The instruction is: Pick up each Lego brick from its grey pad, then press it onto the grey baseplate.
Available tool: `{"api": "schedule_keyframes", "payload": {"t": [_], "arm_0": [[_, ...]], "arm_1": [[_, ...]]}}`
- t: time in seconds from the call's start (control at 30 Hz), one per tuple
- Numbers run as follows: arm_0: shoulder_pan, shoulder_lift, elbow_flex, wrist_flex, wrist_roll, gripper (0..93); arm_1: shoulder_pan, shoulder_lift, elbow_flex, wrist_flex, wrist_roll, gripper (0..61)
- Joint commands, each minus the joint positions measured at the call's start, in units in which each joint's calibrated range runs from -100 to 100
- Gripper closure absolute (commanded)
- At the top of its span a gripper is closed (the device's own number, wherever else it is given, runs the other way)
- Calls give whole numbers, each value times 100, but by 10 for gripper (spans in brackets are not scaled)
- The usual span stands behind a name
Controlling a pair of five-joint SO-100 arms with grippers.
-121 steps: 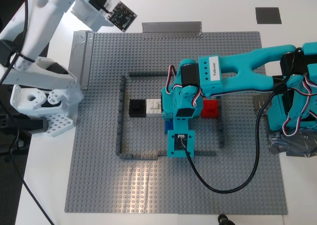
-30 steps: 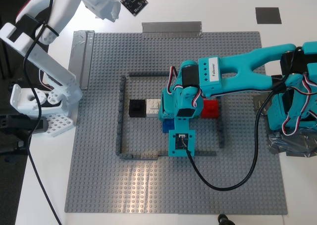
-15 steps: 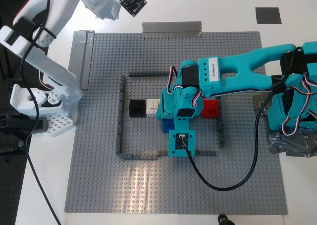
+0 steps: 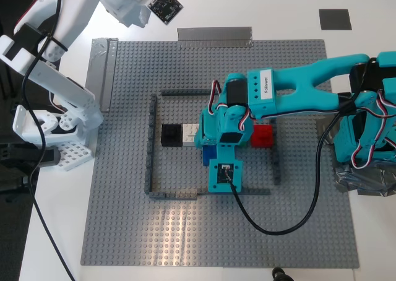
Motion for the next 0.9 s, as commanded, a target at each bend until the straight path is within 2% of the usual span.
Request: {"api": "schedule_keyframes", "payload": {"t": [0.0, 0.57, 0.87], "arm_0": [[101, -331, -438, 181, 63, 732], [108, -735, -573, 734, 67, 733], [543, -1619, -1621, 1629, 87, 739]], "arm_1": [[32, -385, -40, -131, 20, 612], [54, -445, -76, 23, 25, 612], [83, -462, -49, 23, 44, 612]]}}
